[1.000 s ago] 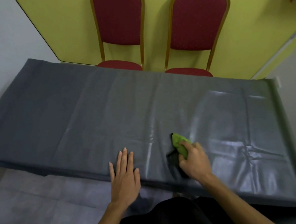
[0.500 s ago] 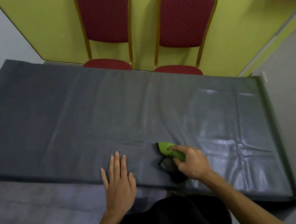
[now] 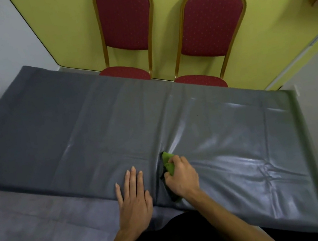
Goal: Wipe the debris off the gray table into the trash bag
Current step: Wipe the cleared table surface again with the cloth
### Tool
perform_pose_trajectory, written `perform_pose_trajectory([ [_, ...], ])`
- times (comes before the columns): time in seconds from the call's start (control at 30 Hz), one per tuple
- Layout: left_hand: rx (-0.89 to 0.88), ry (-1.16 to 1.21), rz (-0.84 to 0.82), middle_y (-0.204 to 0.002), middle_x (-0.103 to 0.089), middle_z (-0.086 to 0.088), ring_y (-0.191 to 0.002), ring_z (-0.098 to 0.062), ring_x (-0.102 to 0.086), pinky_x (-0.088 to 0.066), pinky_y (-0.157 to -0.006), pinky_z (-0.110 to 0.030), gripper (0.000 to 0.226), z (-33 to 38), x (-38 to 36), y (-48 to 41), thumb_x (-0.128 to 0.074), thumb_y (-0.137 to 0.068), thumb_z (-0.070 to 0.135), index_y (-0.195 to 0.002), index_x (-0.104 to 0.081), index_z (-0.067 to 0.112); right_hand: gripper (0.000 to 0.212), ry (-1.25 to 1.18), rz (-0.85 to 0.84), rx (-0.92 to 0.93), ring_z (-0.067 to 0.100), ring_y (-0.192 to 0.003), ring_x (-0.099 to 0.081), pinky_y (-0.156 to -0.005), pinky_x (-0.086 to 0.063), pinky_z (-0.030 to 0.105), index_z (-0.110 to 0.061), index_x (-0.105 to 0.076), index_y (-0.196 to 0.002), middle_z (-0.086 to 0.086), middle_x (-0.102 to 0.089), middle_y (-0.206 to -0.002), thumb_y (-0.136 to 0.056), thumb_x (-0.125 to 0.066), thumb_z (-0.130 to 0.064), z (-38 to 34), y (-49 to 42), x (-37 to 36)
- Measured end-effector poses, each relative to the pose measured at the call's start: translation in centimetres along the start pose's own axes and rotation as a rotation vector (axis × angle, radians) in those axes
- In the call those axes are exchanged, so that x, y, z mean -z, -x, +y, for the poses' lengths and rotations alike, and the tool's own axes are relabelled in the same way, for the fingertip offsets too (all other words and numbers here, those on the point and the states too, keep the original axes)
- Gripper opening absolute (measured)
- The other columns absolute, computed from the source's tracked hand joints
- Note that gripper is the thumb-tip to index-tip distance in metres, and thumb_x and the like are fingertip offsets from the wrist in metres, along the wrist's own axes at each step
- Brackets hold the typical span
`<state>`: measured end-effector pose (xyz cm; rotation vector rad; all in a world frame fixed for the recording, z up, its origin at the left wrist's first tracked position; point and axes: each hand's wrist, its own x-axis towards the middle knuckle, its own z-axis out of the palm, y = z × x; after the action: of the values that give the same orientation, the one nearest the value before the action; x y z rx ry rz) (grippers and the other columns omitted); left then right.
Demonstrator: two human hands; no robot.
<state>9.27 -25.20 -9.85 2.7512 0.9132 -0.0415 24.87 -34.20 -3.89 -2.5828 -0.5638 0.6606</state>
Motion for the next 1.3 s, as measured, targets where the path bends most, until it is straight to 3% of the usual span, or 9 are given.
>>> perform_pose_trajectory([
  [0.6,0.058,0.010,-0.080,-0.161,-0.026,-0.009,-0.148,-0.025,-0.025,-0.017,-0.117,-0.060,0.066,1.3,1.6,-0.3,-0.030,-0.086,0.029,-0.149,-0.038,0.009,0.039,0.097,-0.026,0.150,0.035,-0.096,-0.060,-0.073,-0.050,0.043,-0.021,-0.047,-0.117,0.004,-0.049,-0.115,-0.081,-0.057,-0.035,0.5,0.1,-0.4],
  [0.67,0.083,0.024,-0.098,-0.162,-0.022,-0.010,-0.150,-0.026,-0.019,-0.013,-0.117,-0.060,0.067,2.0,2.2,-0.5,-0.030,-0.086,0.027,-0.150,-0.034,0.009,0.040,0.102,-0.014,0.155,0.036,-0.095,-0.060,-0.072,-0.050,0.043,-0.021,-0.047,-0.118,0.005,-0.049,-0.115,-0.081,-0.056,-0.035,0.6,0.3,-0.4],
  [0.77,0.110,0.155,-0.108,-0.164,-0.008,-0.009,-0.152,-0.024,0.000,0.001,-0.120,-0.057,0.067,3.1,2.8,-0.8,-0.047,-0.091,0.018,-0.154,-0.025,0.012,0.042,0.093,-0.007,0.157,0.037,-0.094,-0.061,-0.072,-0.050,0.044,-0.022,-0.047,-0.120,0.005,-0.048,-0.115,-0.081,-0.056,-0.035,0.7,0.4,-0.5],
  [0.83,0.022,0.217,-0.083,-0.164,-0.013,-0.004,-0.152,-0.021,-0.001,0.006,-0.119,-0.056,0.068,3.9,3.2,-0.7,-0.052,-0.089,0.015,-0.153,-0.028,0.014,0.042,0.062,-0.009,0.147,0.036,-0.095,-0.061,-0.074,-0.050,0.044,-0.024,-0.048,-0.120,0.004,-0.048,-0.116,-0.082,-0.056,-0.037,0.9,0.4,-0.5],
  [0.9,-0.077,0.214,-0.121,-0.164,-0.012,-0.001,-0.151,-0.019,0.001,0.008,-0.119,-0.056,0.067,4.6,3.3,-0.5,-0.050,-0.089,0.015,-0.153,-0.030,0.017,0.041,0.014,-0.001,0.127,0.034,-0.097,-0.061,-0.076,-0.050,0.041,-0.028,-0.049,-0.121,0.002,-0.049,-0.115,-0.082,-0.056,-0.040,1.1,0.4,-0.5],
  [1.03,-0.097,0.106,-0.207,-0.163,0.015,0.009,-0.148,-0.010,0.020,0.016,-0.116,-0.052,0.070,4.6,2.5,-0.2,-0.041,-0.095,0.026,-0.156,-0.006,0.027,0.041,-0.003,0.010,0.112,0.032,-0.097,-0.062,-0.077,-0.050,0.039,-0.032,-0.049,-0.121,0.000,-0.049,-0.114,-0.082,-0.054,-0.044,1.4,0.5,-0.6],
  [1.3,-0.093,0.120,-0.260,-0.164,0.014,0.007,-0.149,-0.010,0.019,0.014,-0.117,-0.056,0.071,4.5,3.3,-0.5,-0.040,-0.095,0.027,-0.156,-0.005,0.028,0.044,-0.063,-0.063,0.125,0.029,-0.100,-0.061,-0.084,-0.050,0.036,-0.034,-0.052,-0.123,0.002,-0.052,-0.109,-0.081,-0.059,-0.045,1.9,0.0,0.0],
])
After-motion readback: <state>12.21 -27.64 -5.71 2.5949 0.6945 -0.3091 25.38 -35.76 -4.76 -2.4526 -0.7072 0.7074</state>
